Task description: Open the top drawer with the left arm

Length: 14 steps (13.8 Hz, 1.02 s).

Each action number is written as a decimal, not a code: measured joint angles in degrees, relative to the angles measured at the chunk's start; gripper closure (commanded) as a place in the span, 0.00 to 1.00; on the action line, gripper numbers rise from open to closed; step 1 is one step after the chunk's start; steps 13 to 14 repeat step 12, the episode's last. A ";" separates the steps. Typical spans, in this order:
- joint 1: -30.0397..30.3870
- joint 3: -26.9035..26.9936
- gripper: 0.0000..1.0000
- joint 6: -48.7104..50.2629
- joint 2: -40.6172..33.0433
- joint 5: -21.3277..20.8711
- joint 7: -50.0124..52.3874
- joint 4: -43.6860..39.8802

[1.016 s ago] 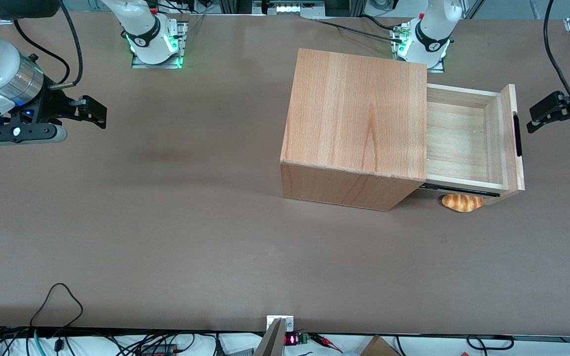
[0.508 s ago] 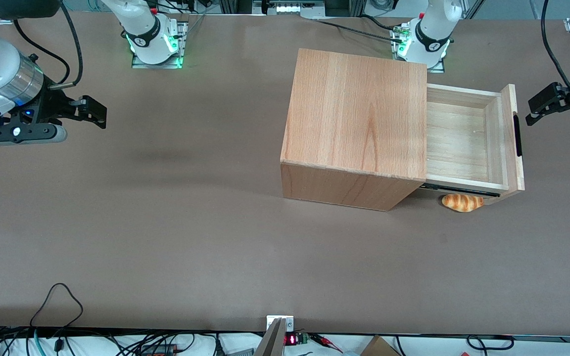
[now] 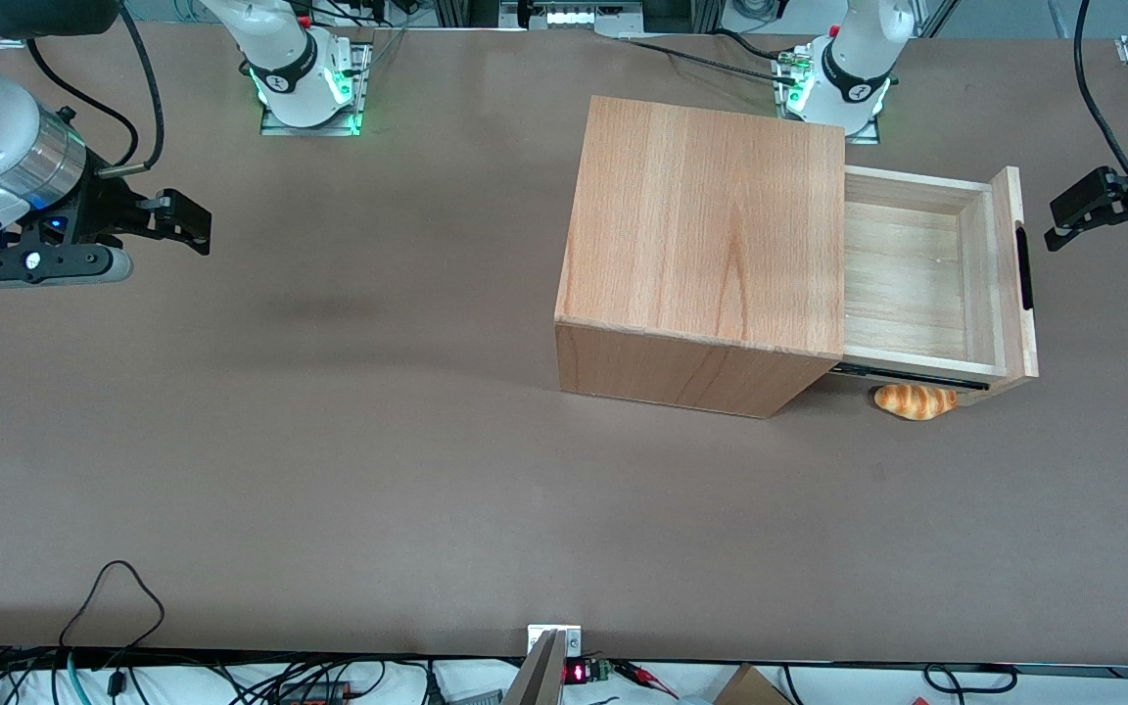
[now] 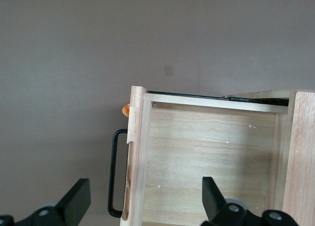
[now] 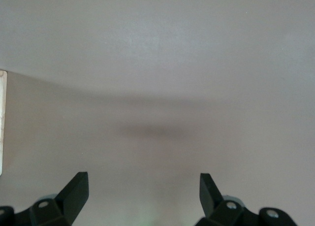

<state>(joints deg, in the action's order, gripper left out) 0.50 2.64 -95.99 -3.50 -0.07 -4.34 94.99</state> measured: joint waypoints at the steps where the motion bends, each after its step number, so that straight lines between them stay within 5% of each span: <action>1: 0.00 -0.05 0.00 -0.11 0.50 0.00 0.00 -0.60; 14: 0.14 -0.39 0.00 -0.23 4.13 0.00 0.54 -4.83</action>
